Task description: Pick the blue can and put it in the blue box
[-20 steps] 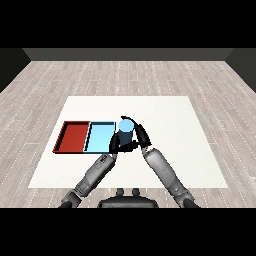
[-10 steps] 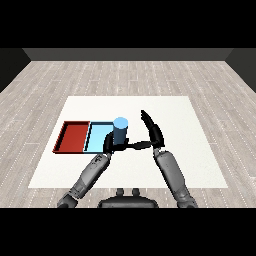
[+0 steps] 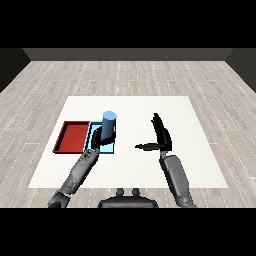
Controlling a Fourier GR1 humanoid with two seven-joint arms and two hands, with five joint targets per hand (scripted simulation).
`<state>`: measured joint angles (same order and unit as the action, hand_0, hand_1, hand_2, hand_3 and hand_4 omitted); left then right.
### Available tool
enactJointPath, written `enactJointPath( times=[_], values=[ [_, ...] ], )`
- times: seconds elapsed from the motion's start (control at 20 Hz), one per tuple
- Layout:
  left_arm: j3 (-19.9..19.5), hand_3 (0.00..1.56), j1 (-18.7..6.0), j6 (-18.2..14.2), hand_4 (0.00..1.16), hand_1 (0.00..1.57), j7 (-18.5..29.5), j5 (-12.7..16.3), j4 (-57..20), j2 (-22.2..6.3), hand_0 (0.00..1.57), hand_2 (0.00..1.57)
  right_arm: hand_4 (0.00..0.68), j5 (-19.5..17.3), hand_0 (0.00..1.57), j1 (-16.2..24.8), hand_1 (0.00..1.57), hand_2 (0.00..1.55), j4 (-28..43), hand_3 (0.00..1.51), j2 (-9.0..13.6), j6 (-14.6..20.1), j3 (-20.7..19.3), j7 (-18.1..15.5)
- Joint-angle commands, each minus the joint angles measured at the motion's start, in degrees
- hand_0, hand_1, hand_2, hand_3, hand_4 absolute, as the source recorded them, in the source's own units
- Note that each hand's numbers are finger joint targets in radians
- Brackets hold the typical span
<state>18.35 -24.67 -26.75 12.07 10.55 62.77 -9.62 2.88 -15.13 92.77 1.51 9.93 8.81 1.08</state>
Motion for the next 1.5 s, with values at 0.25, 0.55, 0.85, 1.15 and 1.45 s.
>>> enactJointPath(
  times=[0.25,0.55,0.85,1.15,1.45],
  values=[
    [-2.11,1.48,-5.83,-2.28,1.06,1.57,-10.96,-6.52,-12.74,-5.34,1.57,1.57,0.0,2.11,0.0,1.78,0.0,0.0,0.76,0.0,-0.66,0.39,-1.78,1.18],
    [2.64,0.3,-13.45,-2.81,0.91,0.58,-21.87,-16.01,-30.6,-10.16,0.58,0.5,0.0,3.02,0.0,0.96,0.0,0.0,-5.39,0.0,-0.05,0.31,-4.83,-3.64],
    [2.41,0.58,-22.66,-0.81,0.88,0.85,-26.06,-18.8,-47.78,-4.06,0.85,0.79,0.0,4.72,0.0,-1.35,0.0,0.0,-7.23,0.0,-0.27,0.84,-6.28,-1.52],
    [6.15,0.0,-24.34,5.8,0.83,1.21,-32.9,-22.69,-56.88,0.32,1.21,1.06,0.0,5.07,0.0,-0.45,0.0,0.0,-12.95,0.0,-0.59,-0.5,-7.16,-5.8],
    [1.5,0.0,-24.37,20.94,0.78,0.0,-28.65,-17.93,-58.01,2.03,0.0,0.0,0.0,6.5,0.0,1.45,0.0,0.0,-11.87,0.0,0.95,-2.34,-8.64,-6.77]
  ],
)
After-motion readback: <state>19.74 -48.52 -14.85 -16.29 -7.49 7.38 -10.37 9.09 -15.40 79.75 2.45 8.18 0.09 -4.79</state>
